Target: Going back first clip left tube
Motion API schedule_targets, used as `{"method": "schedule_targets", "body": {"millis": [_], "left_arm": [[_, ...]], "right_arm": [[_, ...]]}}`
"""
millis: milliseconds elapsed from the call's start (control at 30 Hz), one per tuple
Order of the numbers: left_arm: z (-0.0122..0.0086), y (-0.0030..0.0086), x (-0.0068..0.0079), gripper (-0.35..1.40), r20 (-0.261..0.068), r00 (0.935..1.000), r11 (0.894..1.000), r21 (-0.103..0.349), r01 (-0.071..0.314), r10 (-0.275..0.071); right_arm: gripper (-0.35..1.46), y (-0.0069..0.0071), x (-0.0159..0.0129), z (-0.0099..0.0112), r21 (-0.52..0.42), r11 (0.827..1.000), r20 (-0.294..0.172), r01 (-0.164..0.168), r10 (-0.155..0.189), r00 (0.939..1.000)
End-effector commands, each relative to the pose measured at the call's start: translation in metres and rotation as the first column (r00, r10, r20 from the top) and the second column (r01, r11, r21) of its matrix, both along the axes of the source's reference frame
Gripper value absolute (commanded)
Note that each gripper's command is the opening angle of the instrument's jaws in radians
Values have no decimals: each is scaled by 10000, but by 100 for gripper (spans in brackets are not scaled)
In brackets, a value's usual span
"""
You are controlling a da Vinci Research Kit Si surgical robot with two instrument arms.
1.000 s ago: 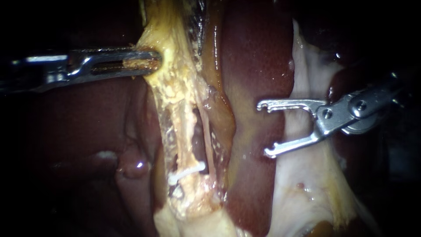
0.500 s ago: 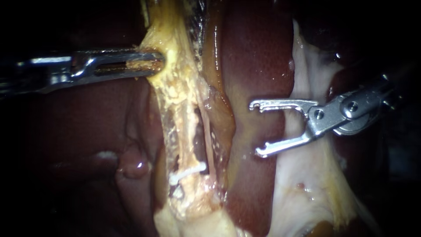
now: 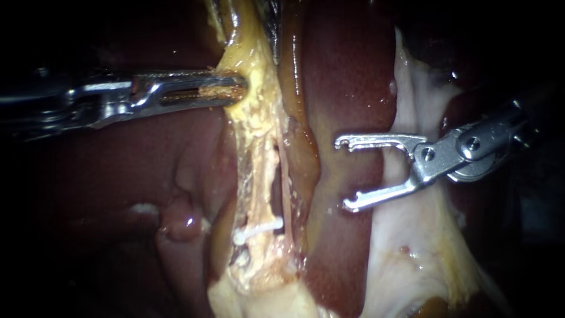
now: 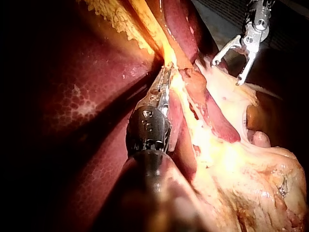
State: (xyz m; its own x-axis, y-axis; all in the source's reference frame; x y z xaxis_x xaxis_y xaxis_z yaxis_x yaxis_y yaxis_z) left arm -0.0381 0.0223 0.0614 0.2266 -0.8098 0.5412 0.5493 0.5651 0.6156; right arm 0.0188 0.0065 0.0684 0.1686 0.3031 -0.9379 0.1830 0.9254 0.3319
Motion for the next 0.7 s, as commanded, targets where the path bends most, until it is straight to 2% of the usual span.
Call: {"method": "schedule_targets", "body": {"millis": [33,700], "left_arm": [[2,-1,-2,-35,-16,10000,10000,52,6,-6],[6,-2,-4,-35,16,10000,10000,55,-26,26]], "right_arm": [[59,0,0,0,4,10000,-8,13,-13,10000],[59,0,2,-2,12,10000,-26,34,-34,10000]]}}
